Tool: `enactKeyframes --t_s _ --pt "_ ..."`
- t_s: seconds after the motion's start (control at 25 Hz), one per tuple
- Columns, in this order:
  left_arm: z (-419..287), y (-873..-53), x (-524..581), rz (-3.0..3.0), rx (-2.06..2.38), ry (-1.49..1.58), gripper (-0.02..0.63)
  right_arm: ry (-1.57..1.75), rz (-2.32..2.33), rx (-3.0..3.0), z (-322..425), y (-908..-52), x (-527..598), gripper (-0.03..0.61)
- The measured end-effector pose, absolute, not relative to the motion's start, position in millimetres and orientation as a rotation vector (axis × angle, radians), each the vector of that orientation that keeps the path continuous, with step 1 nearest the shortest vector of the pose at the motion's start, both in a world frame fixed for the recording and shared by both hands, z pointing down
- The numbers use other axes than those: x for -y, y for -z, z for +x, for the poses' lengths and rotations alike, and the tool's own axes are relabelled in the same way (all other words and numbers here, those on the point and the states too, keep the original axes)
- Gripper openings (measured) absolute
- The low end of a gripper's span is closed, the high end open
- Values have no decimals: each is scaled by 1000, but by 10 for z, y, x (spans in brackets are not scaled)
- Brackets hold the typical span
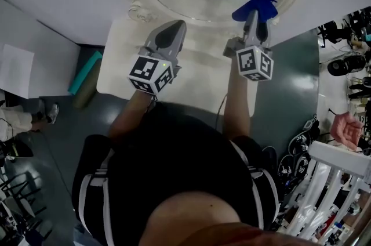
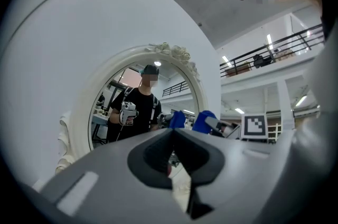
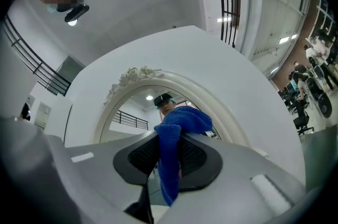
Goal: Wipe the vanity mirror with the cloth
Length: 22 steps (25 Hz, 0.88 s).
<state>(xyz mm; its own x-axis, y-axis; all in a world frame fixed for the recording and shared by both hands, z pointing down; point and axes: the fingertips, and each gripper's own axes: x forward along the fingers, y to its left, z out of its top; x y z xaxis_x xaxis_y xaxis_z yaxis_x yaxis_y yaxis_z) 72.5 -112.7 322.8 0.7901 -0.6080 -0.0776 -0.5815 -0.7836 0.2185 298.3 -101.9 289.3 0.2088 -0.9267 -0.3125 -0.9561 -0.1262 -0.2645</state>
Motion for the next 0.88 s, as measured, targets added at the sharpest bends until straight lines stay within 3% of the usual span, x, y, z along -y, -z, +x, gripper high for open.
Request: enactKeyframes --t_s 0.88 --pt "906 -3035 1771 2808 905 205 11 -68 -2095 -1746 3283 -2862 1904 81"
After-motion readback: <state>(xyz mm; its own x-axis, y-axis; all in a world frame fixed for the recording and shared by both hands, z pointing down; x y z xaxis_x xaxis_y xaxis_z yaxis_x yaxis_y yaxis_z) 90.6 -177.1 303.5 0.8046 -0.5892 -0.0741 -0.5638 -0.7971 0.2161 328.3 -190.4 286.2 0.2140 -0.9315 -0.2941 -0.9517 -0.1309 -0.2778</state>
